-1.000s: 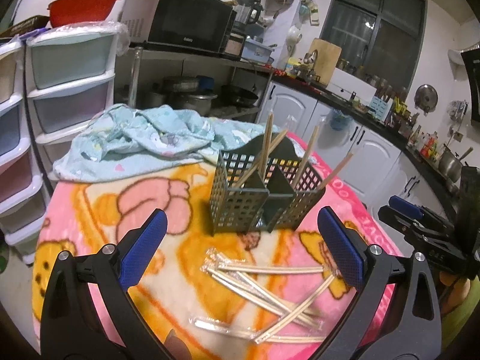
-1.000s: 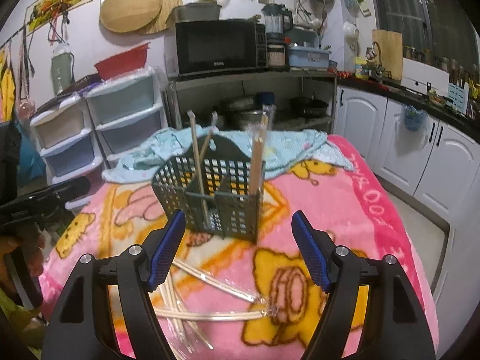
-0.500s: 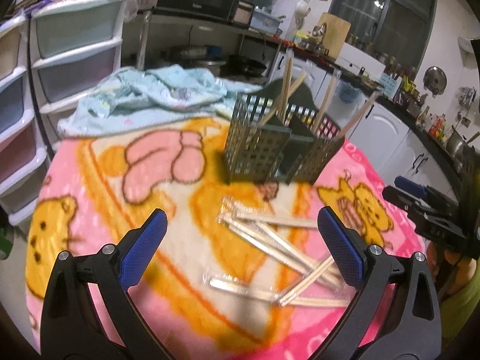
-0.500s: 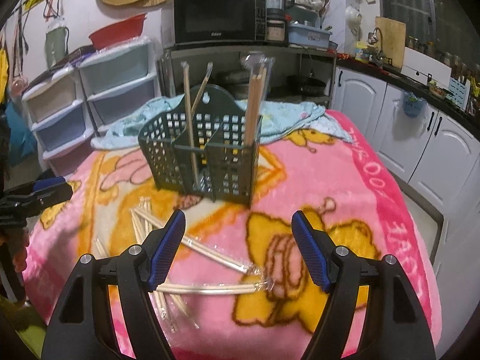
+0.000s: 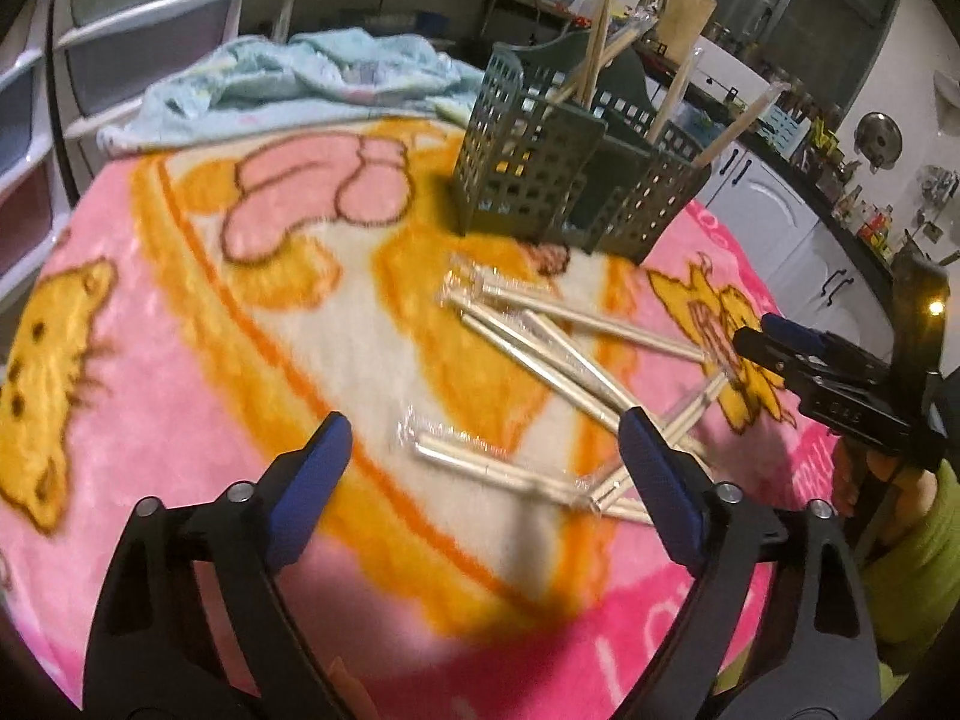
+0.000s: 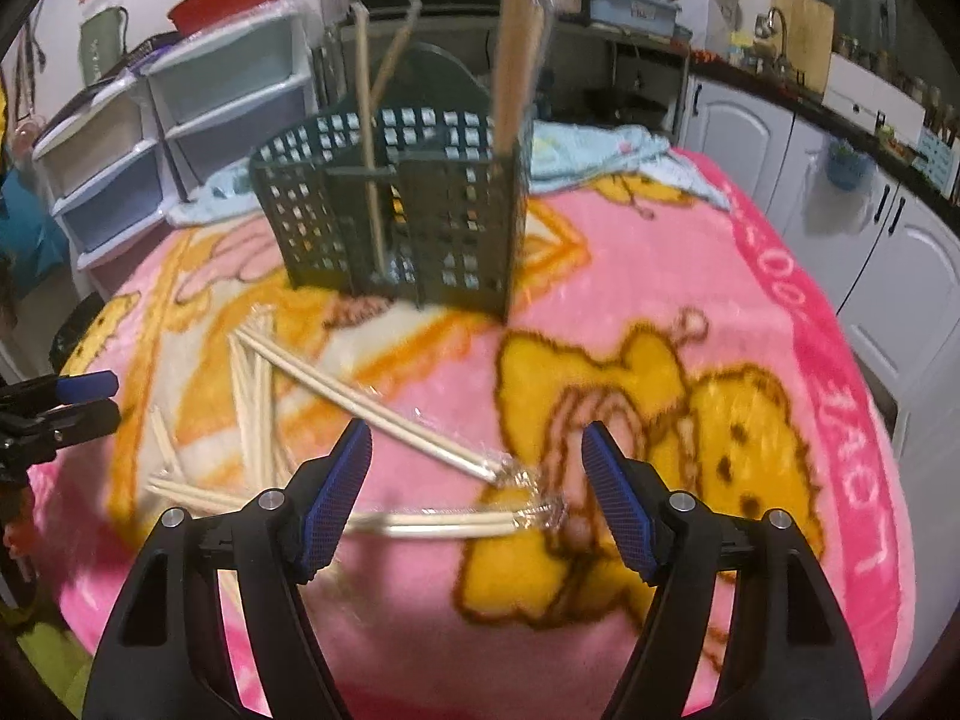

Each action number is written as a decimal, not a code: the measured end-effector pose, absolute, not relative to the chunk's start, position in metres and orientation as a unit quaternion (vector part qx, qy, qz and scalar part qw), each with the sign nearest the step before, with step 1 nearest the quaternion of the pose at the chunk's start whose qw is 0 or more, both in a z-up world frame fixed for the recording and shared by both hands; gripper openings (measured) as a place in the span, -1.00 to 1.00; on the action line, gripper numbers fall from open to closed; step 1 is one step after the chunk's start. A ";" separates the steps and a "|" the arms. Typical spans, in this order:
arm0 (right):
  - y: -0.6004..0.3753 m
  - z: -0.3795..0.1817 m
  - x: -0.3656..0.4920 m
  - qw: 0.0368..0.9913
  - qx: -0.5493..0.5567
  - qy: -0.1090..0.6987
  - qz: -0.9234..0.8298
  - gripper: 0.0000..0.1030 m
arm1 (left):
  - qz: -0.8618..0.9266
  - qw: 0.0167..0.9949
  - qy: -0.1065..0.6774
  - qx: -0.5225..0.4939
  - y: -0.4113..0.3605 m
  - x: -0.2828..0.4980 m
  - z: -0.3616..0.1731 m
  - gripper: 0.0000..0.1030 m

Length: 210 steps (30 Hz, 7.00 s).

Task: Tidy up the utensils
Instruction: 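Lower both open tools toward the wrapped chopsticks on the blanket, then close the right tool on a wrapped chopstick while the left tool grasps another, then lift the chopsticks with both tools and carry them above the caddy, then lower the chopsticks into the caddy and open both tools, then pull both open tools back from the caddy toward the chopstick pile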

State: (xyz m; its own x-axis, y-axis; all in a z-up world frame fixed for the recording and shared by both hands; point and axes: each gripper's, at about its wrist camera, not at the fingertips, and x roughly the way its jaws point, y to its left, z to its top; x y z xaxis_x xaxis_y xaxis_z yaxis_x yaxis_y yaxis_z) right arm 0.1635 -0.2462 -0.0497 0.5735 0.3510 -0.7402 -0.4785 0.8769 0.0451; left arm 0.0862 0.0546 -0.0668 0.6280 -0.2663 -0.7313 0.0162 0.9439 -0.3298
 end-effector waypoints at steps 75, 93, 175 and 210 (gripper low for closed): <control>-0.226 0.028 0.166 0.883 -0.076 0.315 0.340 -0.95 | -0.070 0.926 0.330 -0.170 0.087 0.128 0.012 -0.94; -0.214 0.098 0.147 0.900 -0.085 0.239 0.355 -0.95 | -0.136 0.949 0.252 -0.134 0.043 0.138 0.087 -0.95; -0.232 0.116 0.231 0.930 -0.031 0.252 0.264 -0.07 | -0.097 0.968 0.212 -0.093 0.031 0.224 0.109 0.53; -0.249 0.112 0.190 0.931 -0.025 0.246 0.269 0.10 | -0.087 0.960 0.232 -0.128 0.051 0.180 0.096 0.80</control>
